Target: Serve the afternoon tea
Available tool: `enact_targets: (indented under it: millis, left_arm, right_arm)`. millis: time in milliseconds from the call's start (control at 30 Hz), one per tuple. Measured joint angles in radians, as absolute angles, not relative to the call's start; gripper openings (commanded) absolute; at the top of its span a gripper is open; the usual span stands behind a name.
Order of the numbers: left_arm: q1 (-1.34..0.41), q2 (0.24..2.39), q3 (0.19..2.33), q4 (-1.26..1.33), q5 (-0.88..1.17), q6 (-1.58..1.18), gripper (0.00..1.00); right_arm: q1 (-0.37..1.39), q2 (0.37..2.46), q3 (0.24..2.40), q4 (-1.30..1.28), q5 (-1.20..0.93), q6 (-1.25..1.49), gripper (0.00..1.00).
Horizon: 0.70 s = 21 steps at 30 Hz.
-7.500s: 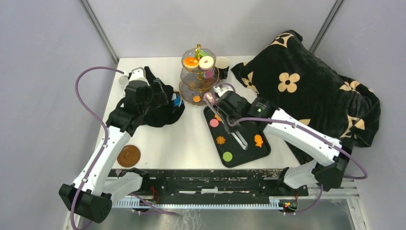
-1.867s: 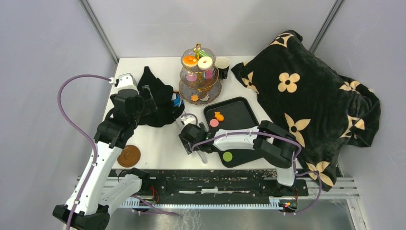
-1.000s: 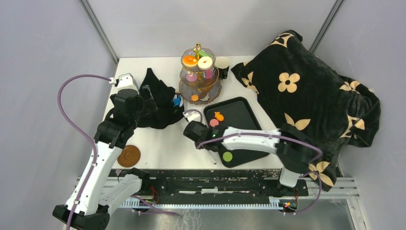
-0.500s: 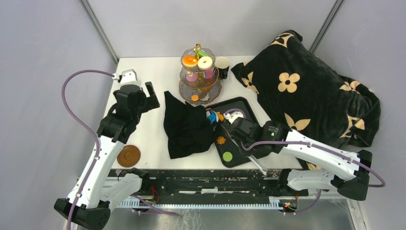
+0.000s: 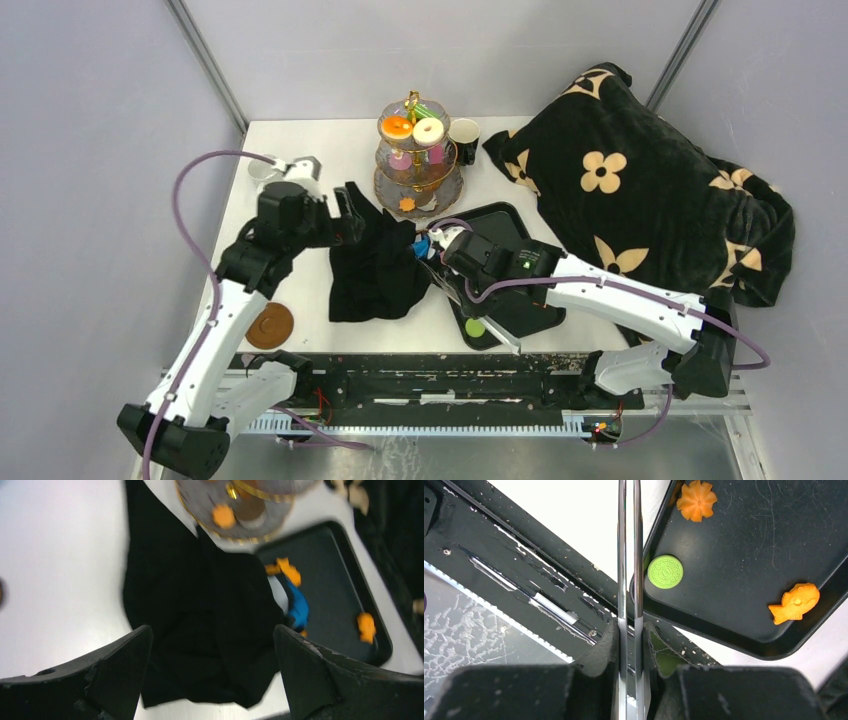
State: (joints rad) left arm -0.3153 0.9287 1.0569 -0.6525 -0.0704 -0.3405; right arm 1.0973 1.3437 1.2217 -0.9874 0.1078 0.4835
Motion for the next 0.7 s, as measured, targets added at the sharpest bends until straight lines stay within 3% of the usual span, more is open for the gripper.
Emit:
enact_targets:
  millis: [200,367,533,700]
  left_arm:
    - [-0.440,1.006,0.906,-0.626,0.062,-0.350,0.98]
    - [-0.579,1.081,0.878,-0.616,0.057,-0.352,0.98]
    - [-0.706,1.155,0.876,-0.596,-0.025,-0.381,0.98]
    - [-0.761,1.164,0.876,-0.595,-0.150,-0.405,0.90]
  right_arm:
    - [1.097,1.325,1.187,-0.949,0.110,0.506,0.36]
    - [1.097,1.241,1.058,-0.933,0.105,0.566,0.45]
    - [1.092,1.202,0.987,-0.918,0.089,0.623,0.47]
    - [1.092,1.184,0.958,-0.909,0.086,0.656,0.44]
